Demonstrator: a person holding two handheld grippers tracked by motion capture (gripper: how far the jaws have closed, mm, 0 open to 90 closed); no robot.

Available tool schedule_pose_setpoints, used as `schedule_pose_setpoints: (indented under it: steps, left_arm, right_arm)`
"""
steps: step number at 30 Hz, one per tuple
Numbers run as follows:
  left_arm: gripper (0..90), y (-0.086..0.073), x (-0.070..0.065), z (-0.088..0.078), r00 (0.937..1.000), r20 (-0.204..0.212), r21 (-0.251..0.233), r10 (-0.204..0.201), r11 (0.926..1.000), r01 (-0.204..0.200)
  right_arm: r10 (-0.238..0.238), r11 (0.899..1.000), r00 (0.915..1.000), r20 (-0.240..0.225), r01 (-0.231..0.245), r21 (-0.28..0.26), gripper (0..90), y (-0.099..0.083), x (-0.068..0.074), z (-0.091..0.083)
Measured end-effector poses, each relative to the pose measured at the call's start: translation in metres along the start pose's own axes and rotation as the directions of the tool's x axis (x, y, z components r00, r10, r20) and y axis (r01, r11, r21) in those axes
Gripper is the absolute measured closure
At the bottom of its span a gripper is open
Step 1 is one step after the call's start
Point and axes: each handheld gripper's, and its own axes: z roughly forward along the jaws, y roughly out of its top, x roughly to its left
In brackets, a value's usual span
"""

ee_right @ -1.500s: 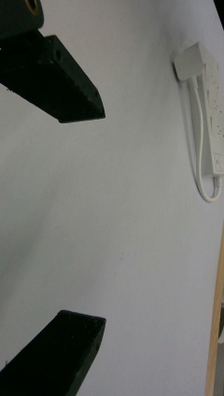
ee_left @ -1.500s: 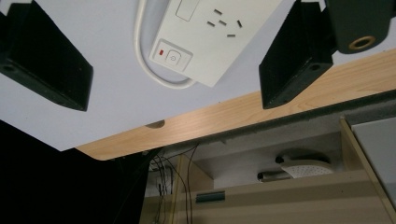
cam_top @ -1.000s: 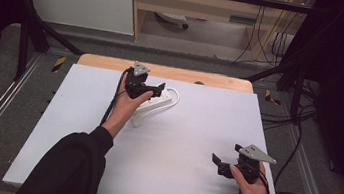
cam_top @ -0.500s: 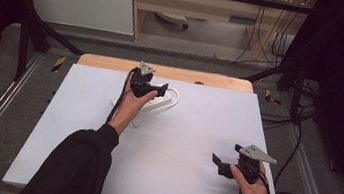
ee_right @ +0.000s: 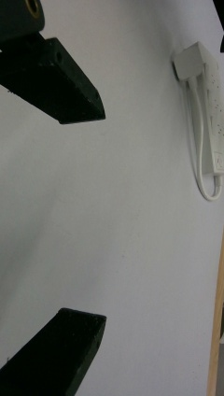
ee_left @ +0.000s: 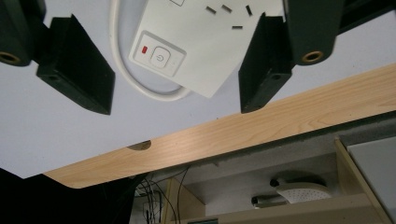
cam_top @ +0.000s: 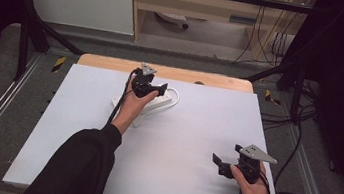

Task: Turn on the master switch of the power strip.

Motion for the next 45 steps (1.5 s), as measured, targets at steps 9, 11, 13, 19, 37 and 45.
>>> schedule_pose_setpoints:
  steps: [9,11,13,19,37,45]
  left_arm:
    - [42.0,-0.001,0.001,0.001,0.9999,0.011,0.007,-0.01,0.9999,0.009]
    - [44.5,-0.001,0.001,0.002,0.9998,0.015,0.009,-0.015,0.9999,0.015]
    - [47.5,-0.001,0.002,0.002,0.9996,0.018,0.011,-0.022,0.9997,0.022]
    - [56.3,-0.001,0.0,0.003,0.9994,0.032,0.018,-0.015,0.9997,0.014]
    - [82.7,-0.006,-0.001,0.013,0.9962,0.086,0.05,-0.014,0.9987,0.01]
    - [89.9,-0.01,0.002,0.022,0.9952,0.091,0.072,-0.036,0.997,0.03]
  right_arm:
    - [0.006,1.0,1.0,0.004,-0.005,-0.003,4.1,0.0,0.0,-0.001]
    - [0.009,1.0,0.9999,0.005,-0.009,-0.002,4.1,0.0,-0.001,-0.001]
    - [0.006,1.0,1.0,0.004,-0.006,-0.003,4.1,0.0,-0.001,-0.001]
    - [0.006,1.0,1.0,0.002,-0.006,-0.002,4.1,0.0,0.0,-0.001]
    - [0.016,1.0,0.9999,-0.001,-0.016,-0.003,4.0,0.0,-0.001,-0.002]
    - [0.023,1.0,0.9997,-0.003,-0.023,-0.008,4.0,0.0,-0.002,-0.003]
